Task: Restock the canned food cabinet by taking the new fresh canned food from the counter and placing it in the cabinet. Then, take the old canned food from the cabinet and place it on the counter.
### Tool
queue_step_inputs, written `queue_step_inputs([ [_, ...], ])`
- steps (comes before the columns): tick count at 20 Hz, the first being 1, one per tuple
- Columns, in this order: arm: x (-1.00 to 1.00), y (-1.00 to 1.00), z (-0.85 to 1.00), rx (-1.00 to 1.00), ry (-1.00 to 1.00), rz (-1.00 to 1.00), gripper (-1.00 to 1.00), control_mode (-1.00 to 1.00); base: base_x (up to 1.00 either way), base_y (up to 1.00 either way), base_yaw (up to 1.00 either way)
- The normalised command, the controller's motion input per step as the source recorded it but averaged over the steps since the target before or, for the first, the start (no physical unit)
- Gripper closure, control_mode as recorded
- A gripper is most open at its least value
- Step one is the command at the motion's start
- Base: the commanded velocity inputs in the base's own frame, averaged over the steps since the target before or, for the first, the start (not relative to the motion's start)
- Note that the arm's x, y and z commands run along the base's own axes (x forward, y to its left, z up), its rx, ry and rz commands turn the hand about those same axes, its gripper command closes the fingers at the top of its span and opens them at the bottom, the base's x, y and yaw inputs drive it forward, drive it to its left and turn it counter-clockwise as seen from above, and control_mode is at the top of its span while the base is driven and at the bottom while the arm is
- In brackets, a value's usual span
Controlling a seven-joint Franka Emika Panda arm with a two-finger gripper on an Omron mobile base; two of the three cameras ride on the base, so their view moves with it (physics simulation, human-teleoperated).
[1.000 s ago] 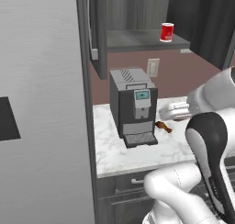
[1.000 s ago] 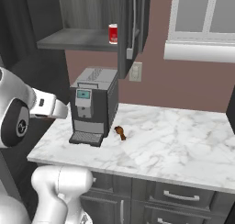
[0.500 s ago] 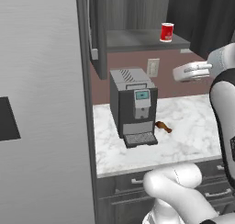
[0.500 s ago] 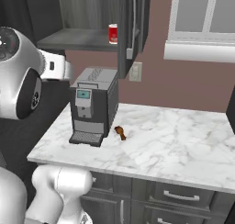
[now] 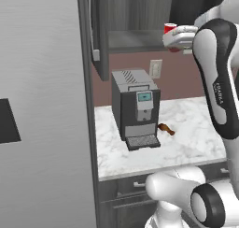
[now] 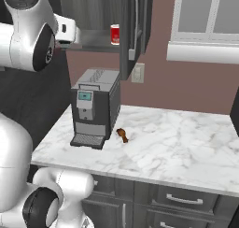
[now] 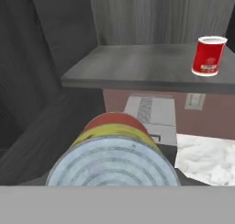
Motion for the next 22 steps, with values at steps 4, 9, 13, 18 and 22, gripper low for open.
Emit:
queue_step_inputs([
  [4, 0.79, 0.02, -0.13, -0.06, 0.07, -0.02, 1.00, -1.00, 0.00, 0.00, 0.00],
  [9, 0.60, 0.16, -0.40, -0.18, 0.00, 0.00, 1.00, -1.00, 0.00, 0.00, 0.00],
  [13, 0.57, 0.21, -0.18, -0.12, 0.00, -0.01, 1.00, -1.00, 0.00, 0.00, 0.00],
  [18, 0.66, 0.01, 0.00, -0.01, 0.00, -0.01, 1.00, -1.00, 0.00, 0.00, 0.00],
  [22, 0.69, 0.00, 0.00, 0.00, 0.01, 0.00, 1.00, -1.00, 0.00, 0.00, 0.00],
])
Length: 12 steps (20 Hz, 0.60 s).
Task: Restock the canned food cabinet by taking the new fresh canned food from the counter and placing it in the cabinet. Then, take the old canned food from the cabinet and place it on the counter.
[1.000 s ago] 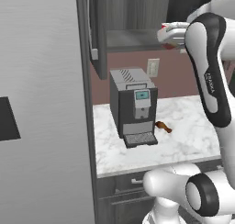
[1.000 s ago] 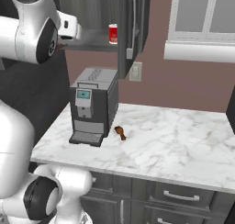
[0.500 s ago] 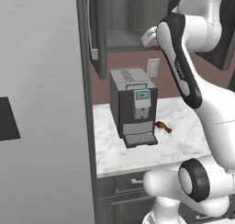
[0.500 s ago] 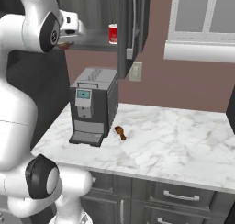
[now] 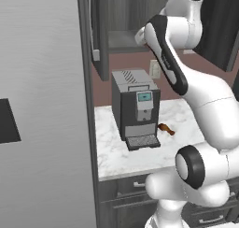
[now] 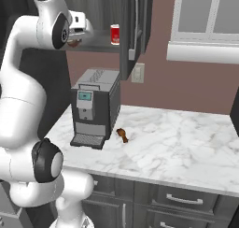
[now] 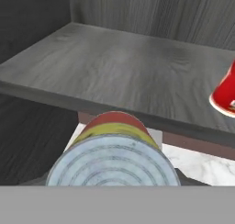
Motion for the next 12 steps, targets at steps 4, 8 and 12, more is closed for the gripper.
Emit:
queue_step_inputs([
  [4, 0.64, 0.00, -0.07, 0.00, 0.02, 0.00, 1.00, -1.00, 0.00, 0.00, 0.00],
  [8, 0.61, 0.00, -0.09, 0.00, 0.02, 0.00, 1.00, -1.00, 0.00, 0.00, 0.00],
  [12, 0.53, 0.00, -0.10, 0.00, 0.03, 0.00, 1.00, -1.00, 0.00, 0.00, 0.00],
])
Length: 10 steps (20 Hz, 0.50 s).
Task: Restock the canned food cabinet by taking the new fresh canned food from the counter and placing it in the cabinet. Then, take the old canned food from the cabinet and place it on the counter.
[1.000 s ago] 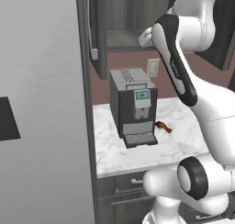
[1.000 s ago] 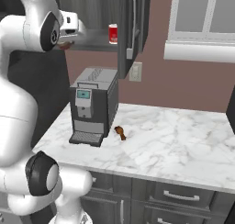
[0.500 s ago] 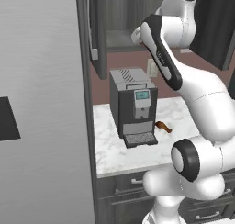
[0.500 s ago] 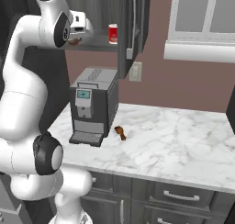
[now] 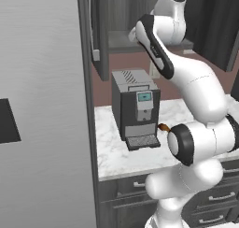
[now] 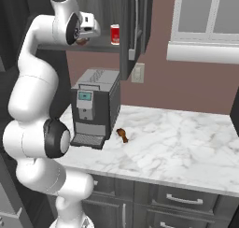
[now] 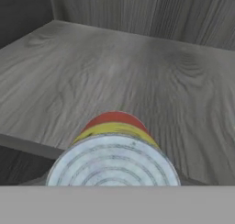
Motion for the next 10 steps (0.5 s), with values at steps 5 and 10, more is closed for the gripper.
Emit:
queue_step_inputs([
  [5, 0.40, 0.00, -0.13, 0.00, 0.02, 0.00, 1.00, -1.00, 0.00, 0.00, 0.00],
  [10, 0.31, 0.00, -0.18, 0.00, 0.02, 0.00, 1.00, -1.00, 0.00, 0.00, 0.00],
])
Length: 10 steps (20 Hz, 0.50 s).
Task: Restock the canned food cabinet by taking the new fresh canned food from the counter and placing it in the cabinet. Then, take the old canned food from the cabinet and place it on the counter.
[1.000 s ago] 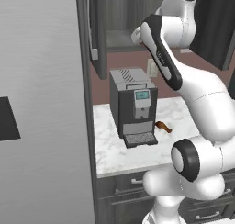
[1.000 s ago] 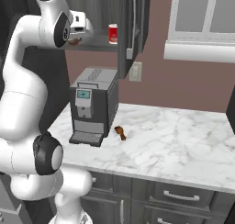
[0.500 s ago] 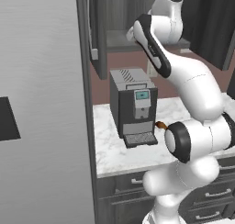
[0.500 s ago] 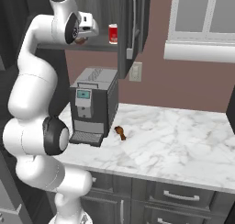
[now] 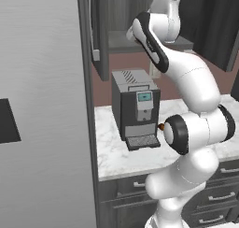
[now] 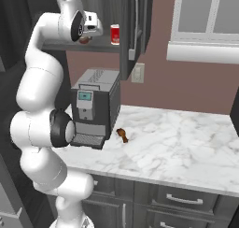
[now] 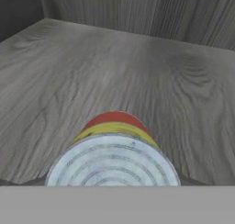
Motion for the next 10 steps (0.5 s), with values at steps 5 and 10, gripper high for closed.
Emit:
queue_step_inputs([
  [5, 0.16, 0.01, -0.21, -0.03, 0.00, 0.00, -1.00, -1.00, 0.00, 0.00, 0.00],
  [10, 0.18, 0.00, -0.02, -0.02, 0.00, -0.01, -1.00, -1.00, 0.00, 0.00, 0.00],
])
